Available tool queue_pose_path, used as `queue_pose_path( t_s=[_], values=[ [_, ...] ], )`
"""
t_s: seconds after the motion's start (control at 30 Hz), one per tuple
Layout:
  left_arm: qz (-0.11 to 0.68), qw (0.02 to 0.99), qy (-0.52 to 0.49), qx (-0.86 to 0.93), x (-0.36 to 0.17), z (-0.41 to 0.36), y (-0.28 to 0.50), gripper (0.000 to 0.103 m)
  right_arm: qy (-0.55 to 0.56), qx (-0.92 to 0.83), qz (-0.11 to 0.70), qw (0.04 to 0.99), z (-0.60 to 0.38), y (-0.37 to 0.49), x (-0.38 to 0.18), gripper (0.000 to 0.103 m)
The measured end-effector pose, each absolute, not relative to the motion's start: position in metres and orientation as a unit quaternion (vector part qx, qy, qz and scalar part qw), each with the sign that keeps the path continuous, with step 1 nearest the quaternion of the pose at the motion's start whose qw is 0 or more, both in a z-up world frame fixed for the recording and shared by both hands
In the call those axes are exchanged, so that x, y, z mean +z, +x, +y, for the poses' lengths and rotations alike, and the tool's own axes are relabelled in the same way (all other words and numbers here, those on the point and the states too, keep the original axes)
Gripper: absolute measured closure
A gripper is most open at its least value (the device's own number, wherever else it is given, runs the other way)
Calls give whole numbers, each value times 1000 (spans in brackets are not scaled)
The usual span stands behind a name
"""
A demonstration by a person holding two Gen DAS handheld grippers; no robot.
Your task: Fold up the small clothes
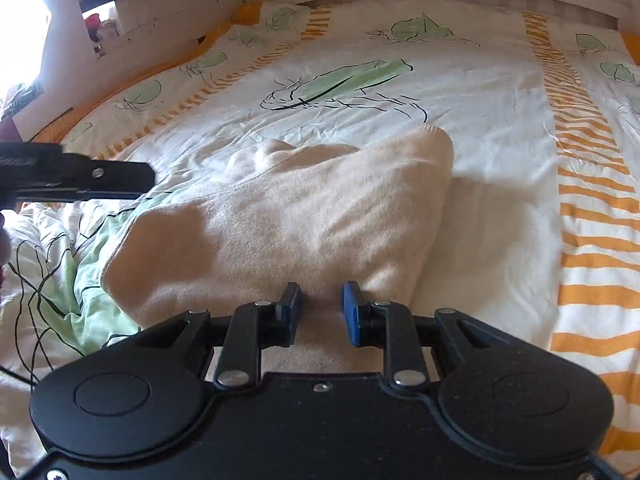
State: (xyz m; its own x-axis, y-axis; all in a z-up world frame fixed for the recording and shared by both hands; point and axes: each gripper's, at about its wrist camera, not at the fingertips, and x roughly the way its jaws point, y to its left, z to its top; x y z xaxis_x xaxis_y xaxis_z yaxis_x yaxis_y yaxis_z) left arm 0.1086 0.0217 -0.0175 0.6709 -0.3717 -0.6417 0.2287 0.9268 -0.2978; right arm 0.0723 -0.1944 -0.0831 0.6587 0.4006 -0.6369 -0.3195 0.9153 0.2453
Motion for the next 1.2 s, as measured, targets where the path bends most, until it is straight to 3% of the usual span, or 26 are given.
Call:
queue_pose_path(
  t_s=[0.37, 0.67, 0.8, 0.93, 1.03, 1.1, 1.2],
  values=[
    [378, 910, -55, -160, -35, -4, 173, 61, 52, 165, 291, 941, -194, 101, -36, 67],
    [416, 898, -106, -95, -85, 37, 187, 60, 51, 109, 353, 928, -185, 156, -89, 69],
    [413, 901, -83, -101, -77, 34, 185, 60, 86, 102, 348, 928, -198, 152, -90, 67],
    [389, 912, -92, -95, -58, 35, 169, 60, 91, 94, 320, 938, -201, 137, -72, 59],
    [388, 909, -104, -110, -44, 36, 147, 51, 104, 87, 304, 943, -207, 118, -56, 50],
    [382, 911, -97, -121, -35, 33, 127, 33, 111, 86, 296, 945, -209, 101, -48, 44],
    [369, 917, -83, -128, -23, 26, 97, 32, 112, 82, 297, 945, -210, 77, -38, 37]
  ],
)
